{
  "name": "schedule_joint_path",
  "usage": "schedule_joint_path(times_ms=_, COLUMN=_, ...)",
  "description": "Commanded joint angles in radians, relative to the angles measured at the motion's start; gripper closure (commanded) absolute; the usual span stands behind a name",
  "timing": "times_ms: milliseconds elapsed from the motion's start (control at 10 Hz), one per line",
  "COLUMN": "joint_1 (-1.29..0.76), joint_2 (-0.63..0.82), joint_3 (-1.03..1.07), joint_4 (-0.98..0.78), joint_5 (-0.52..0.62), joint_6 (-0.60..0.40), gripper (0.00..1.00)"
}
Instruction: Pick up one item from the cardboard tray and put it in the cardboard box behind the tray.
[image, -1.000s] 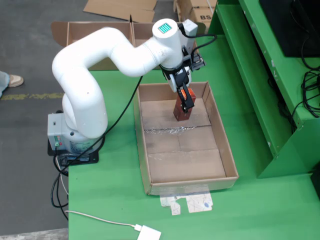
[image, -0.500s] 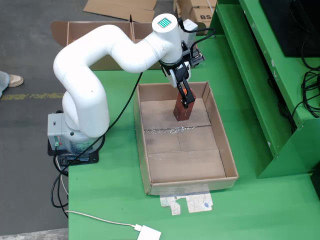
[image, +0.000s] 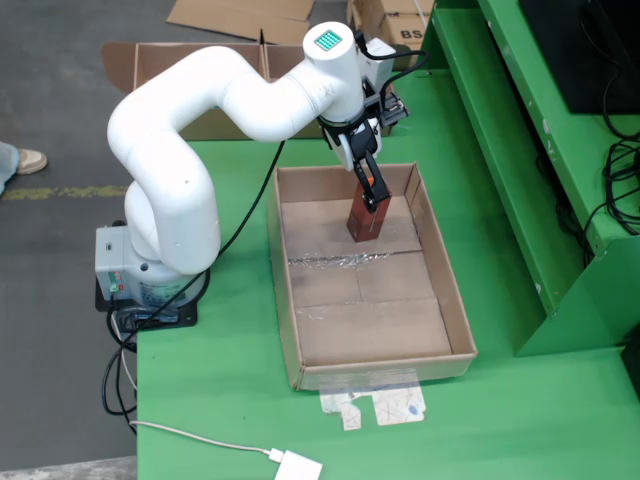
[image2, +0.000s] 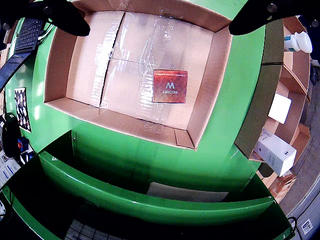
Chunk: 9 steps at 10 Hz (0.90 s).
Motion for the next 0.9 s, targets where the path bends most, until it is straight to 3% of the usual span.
schedule_joint_path(times_ms=0, joint_1=0.016, joint_2=-0.020, joint_3=0.081, joint_4=0.004, joint_5=-0.017, joint_6=0.015, gripper=0.00)
schedule_joint_path(times_ms=300, joint_1=0.006, joint_2=-0.089, joint_3=0.173, joint_4=-0.014, joint_5=-0.015, joint_6=0.006, gripper=0.00)
schedule_joint_path(times_ms=400, joint_1=-0.005, joint_2=-0.199, joint_3=0.326, joint_4=-0.059, joint_5=-0.020, joint_6=0.005, gripper=0.00)
schedule_joint_path(times_ms=800, joint_1=-0.030, joint_2=-0.349, joint_3=0.536, joint_4=-0.115, joint_5=0.002, joint_6=-0.018, gripper=0.00)
